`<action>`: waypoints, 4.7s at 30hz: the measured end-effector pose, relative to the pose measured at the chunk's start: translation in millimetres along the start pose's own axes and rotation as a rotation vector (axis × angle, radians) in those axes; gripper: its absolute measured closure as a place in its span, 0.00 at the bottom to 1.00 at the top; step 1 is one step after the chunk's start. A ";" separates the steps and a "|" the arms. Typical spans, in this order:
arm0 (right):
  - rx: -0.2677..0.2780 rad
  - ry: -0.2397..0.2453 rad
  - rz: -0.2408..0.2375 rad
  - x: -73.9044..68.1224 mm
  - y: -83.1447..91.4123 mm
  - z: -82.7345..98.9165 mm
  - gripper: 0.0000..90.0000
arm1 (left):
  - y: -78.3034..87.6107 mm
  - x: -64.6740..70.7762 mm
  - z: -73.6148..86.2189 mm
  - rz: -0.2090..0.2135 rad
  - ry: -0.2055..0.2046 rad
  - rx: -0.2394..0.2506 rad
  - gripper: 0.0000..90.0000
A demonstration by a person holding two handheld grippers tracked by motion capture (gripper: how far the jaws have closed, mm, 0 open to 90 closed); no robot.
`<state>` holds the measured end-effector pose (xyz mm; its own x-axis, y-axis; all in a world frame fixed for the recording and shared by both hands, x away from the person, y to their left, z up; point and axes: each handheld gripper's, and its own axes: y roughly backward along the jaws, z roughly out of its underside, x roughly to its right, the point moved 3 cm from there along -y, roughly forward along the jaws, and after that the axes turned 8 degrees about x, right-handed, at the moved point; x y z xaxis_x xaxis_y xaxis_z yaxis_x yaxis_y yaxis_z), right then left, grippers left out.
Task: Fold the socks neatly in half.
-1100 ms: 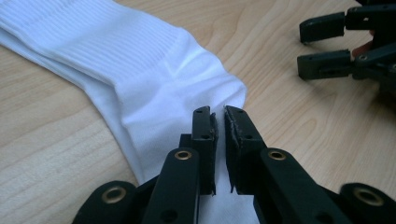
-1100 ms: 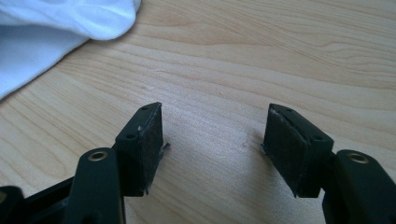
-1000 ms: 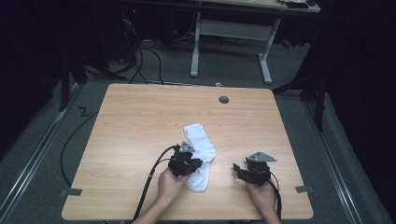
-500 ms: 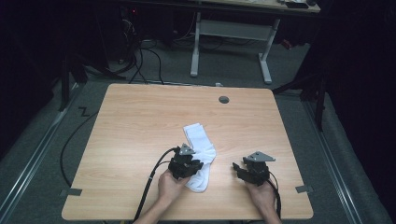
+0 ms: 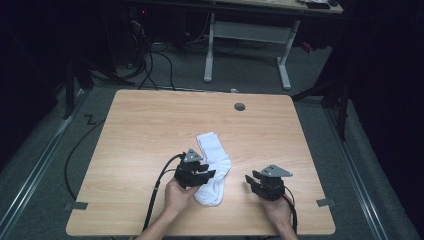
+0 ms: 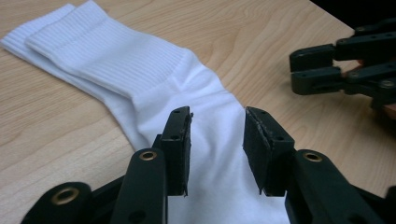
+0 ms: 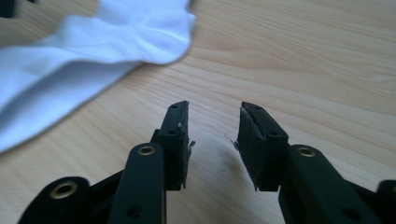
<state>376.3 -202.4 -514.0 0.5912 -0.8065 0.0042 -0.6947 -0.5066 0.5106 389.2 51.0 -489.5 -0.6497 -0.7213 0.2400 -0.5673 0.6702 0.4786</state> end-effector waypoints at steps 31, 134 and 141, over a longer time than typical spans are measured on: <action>-0.051 0.145 -0.280 -93.0 -27.3 -8.4 0.89 | -23.0 -16.8 8.1 -0.100 -0.035 -0.067 0.69; -0.044 0.187 -0.257 -102.1 -20.7 -0.7 0.70 | -54.4 -72.7 -40.3 -0.195 0.018 -0.066 0.73; -0.041 0.185 -0.256 -102.0 -20.7 -0.4 0.70 | -67.6 -70.9 -39.7 -0.196 -0.026 -0.107 0.71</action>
<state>330.6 -109.5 -524.7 0.8119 -0.5832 0.0254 -0.4987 -0.6704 0.5494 493.8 49.9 -505.3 -0.5461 -0.8301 0.1129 -0.6276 0.4946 0.6012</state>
